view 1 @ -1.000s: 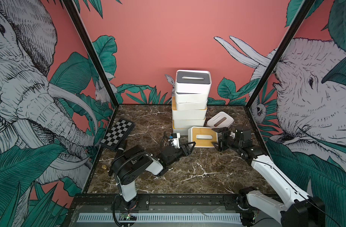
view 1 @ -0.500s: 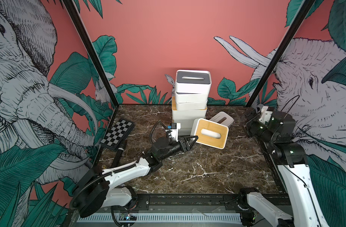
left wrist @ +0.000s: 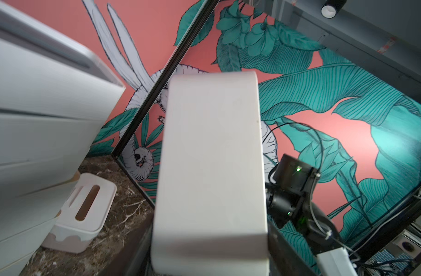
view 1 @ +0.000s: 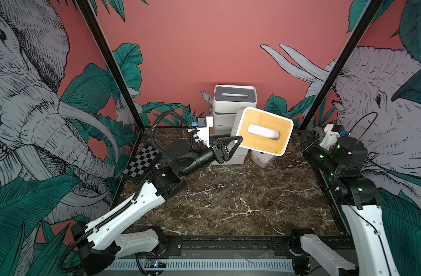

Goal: Stack the tissue boxes
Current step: Pick up the tissue box from the center of the board, then place the tissue box at the tissue box.

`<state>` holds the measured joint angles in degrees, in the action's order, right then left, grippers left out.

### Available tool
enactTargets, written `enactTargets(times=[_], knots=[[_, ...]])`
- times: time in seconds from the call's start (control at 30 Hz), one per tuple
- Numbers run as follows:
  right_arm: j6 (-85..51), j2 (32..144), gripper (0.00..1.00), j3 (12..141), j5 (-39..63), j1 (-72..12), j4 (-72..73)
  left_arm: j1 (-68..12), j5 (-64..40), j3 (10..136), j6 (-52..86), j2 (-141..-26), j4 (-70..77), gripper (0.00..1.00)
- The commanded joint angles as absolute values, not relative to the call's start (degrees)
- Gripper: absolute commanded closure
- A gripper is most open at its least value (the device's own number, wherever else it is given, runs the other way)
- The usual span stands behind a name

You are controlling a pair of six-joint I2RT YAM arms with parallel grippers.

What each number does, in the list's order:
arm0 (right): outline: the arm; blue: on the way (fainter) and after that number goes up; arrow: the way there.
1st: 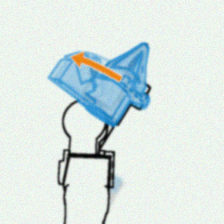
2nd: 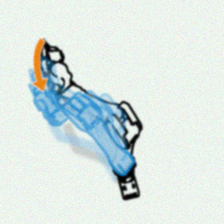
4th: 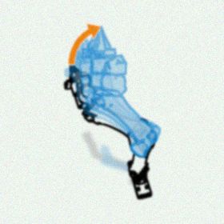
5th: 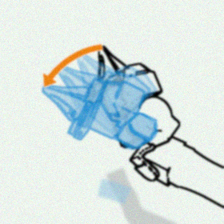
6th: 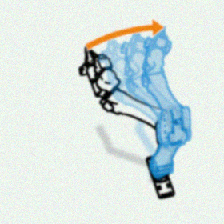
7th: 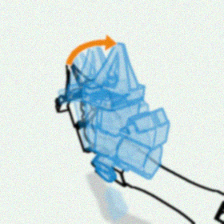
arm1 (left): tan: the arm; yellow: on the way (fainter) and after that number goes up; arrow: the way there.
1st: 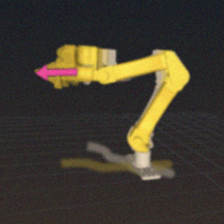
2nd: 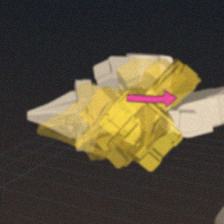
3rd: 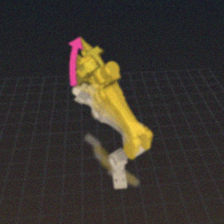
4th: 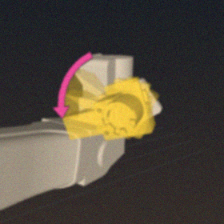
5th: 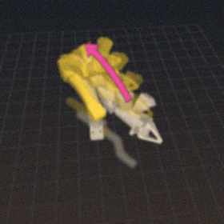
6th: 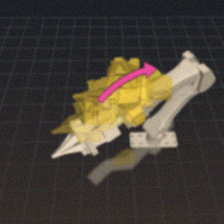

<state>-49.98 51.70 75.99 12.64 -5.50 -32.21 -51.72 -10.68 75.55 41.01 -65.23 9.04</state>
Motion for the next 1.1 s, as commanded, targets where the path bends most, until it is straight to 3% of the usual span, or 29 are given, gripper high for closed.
enactTargets(times=[0.0, 0.2, 0.47, 1.07], knots=[[-48.9, 51.3, 0.01, 73.5, 13.3, -5.4, -25.9, -51.9, -7.6, 85.9, 36.4, -66.4, 6.7, 0.61], [-49.2, 51.9, 0.01, 71.6, 15.9, -5.4, -22.6, -49.0, -6.2, 102.4, 37.1, -74.1, -0.9, 0.62], [-47.0, 54.1, 0.01, 69.3, 21.1, -8.9, -10.4, -41.7, -8.8, 114.4, 42.5, -81.0, -3.8, 0.62], [-44.2, 57.1, 0.01, 66.5, 20.7, -15.6, -9.9, -28.4, -15.5, 128.8, 55.8, -93.2, -9.3, 0.63]])
